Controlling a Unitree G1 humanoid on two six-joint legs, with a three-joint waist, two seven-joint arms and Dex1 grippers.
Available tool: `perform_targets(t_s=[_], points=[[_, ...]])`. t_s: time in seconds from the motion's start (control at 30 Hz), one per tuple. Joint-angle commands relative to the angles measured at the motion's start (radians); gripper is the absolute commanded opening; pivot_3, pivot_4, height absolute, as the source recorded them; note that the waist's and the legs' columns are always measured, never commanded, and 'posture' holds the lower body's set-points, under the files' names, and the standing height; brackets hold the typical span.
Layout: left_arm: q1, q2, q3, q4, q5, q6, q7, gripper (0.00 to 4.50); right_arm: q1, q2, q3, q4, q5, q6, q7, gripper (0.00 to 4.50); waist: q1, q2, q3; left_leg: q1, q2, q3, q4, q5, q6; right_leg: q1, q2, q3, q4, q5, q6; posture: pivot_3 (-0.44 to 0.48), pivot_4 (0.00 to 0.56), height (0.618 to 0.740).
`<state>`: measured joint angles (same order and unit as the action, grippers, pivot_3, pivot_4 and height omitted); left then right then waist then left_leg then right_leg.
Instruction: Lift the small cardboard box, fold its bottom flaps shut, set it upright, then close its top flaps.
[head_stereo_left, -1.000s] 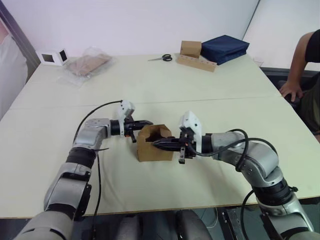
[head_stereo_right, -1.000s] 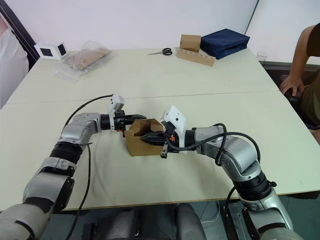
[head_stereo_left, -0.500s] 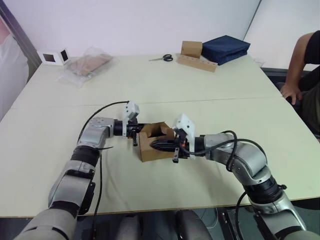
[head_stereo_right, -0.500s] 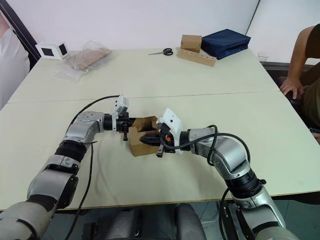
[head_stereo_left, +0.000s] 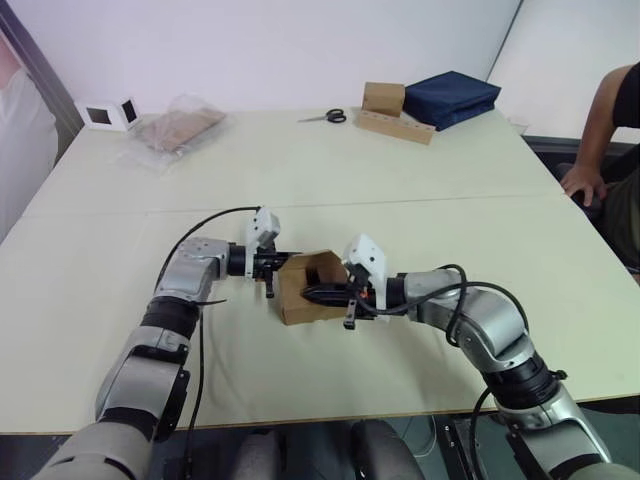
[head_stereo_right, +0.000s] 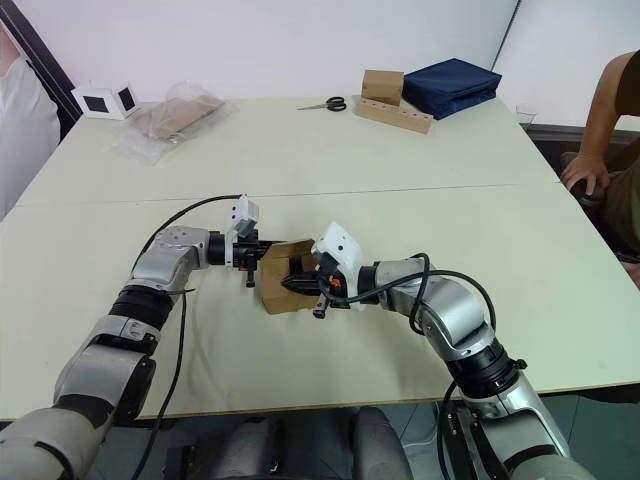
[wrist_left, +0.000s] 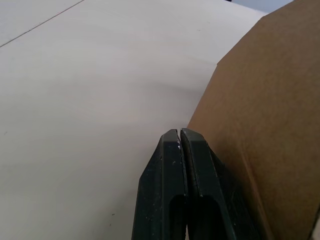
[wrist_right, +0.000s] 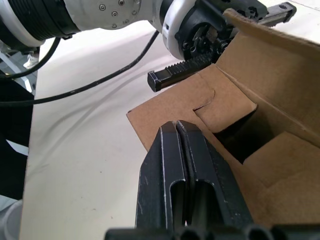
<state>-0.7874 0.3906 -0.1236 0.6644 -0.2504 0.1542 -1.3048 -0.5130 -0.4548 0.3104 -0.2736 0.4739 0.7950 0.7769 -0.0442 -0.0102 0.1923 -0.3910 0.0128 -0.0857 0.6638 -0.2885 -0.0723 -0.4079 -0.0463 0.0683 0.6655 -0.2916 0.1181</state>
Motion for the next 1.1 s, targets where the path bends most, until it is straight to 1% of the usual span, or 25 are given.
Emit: perform_targets(t_s=[0.03,0.17,0.33,0.43,0.5,0.6,0.7,0.83,1.0,1.1], points=[[0.0,0.029,0.045,-0.045,-0.014,-0.014,0.009,0.02,0.003,0.007,0.02,0.035,-0.029,0.005,-0.002,0.0,0.0,0.0,0.0,0.0,0.0,0.0,0.0,0.0,0.0,0.0,0.0,0.0,0.0,0.0,0.0,0.0,0.15,0.74],[0.015,0.073,0.099,-0.138,-0.059,0.037,0.024,0.02,-0.007,0.008,-0.012,0.02,-0.015,0.003,-0.007,0.0,0.0,0.0,0.0,0.0,0.0,0.0,0.0,0.0,0.0,0.0,0.0,0.0,0.0,0.0,0.0,0.0,0.15,0.74],[0.085,0.151,0.149,-0.322,-0.115,0.137,0.026,0.02,-0.011,0.003,-0.059,-0.013,0.011,0.024,-0.015,0.0,0.0,0.0,0.0,0.0,0.0,0.0,0.0,0.0,0.0,0.0,0.0,0.0,0.0,0.0,0.0,0.0,0.15,0.74],[0.14,0.202,0.189,-0.46,-0.184,0.248,0.039,0.02,-0.008,0.0,-0.078,-0.032,0.018,0.032,-0.019,0.0,0.0,0.0,0.0,0.0,0.0,-0.001,0.0,0.0,0.0,0.0,0.0,0.0,0.0,0.0,0.0,0.0,0.15,0.74],[0.195,0.244,0.224,-0.576,-0.269,0.374,0.041,0.02,-0.005,-0.004,-0.092,-0.046,0.025,0.039,-0.021,0.0,0.0,0.0,0.0,0.0,0.0,-0.001,0.0,0.0,0.0,0.0,0.0,0.0,0.0,0.0,0.0,0.0,0.15,0.74],[0.284,0.285,0.242,-0.722,-0.358,0.493,0.051,0.02,0.002,-0.006,-0.108,-0.064,0.035,0.05,-0.028,0.0,-0.001,0.0,0.0,0.0,0.001,-0.001,0.0,0.0,0.0,0.0,0.0,0.0,0.0,0.0,0.0,0.0,0.15,0.74],[0.352,0.28,0.23,-0.798,-0.379,0.527,0.091,0.02,0.011,-0.005,-0.114,-0.079,0.04,0.061,-0.037,0.0,0.002,0.0,0.0,0.0,0.001,0.0,0.0,0.0,0.0,0.0,0.0,0.0,0.0,0.0,0.0,0.0,0.15,0.74],[0.398,0.257,0.193,-0.833,-0.376,0.53,0.127,0.02,0.017,-0.003,-0.119,-0.093,0.042,0.072,-0.049,0.0,0.003,0.0,0.0,0.0,0.001,0.0,0.0,0.0,0.0,0.0,0.0,0.0,0.0,0.0,0.0,0.0,0.15,0.74],[0.401,0.219,0.151,-0.844,-0.369,0.517,0.167,0.02,0.015,-0.005,-0.136,-0.112,0.054,0.089,-0.061,0.0,0.002,0.0,0.0,0.0,0.001,0.0,0.0,0.0,0.0,0.0,0.0,0.0,0.0,0.0,0.0,0.0,0.15,0.74],[0.402,0.203,0.109,-0.843,-0.334,0.49,0.189,0.02,0.017,-0.012,-0.14,-0.122,0.06,0.097,-0.063,0.0,0.001,0.0,0.0,0.0,0.001,0.0,0.0,0.0,0.0,0.0,0.0,0.0,0.0,0.0,0.0,0.0,0.15,0.74]])
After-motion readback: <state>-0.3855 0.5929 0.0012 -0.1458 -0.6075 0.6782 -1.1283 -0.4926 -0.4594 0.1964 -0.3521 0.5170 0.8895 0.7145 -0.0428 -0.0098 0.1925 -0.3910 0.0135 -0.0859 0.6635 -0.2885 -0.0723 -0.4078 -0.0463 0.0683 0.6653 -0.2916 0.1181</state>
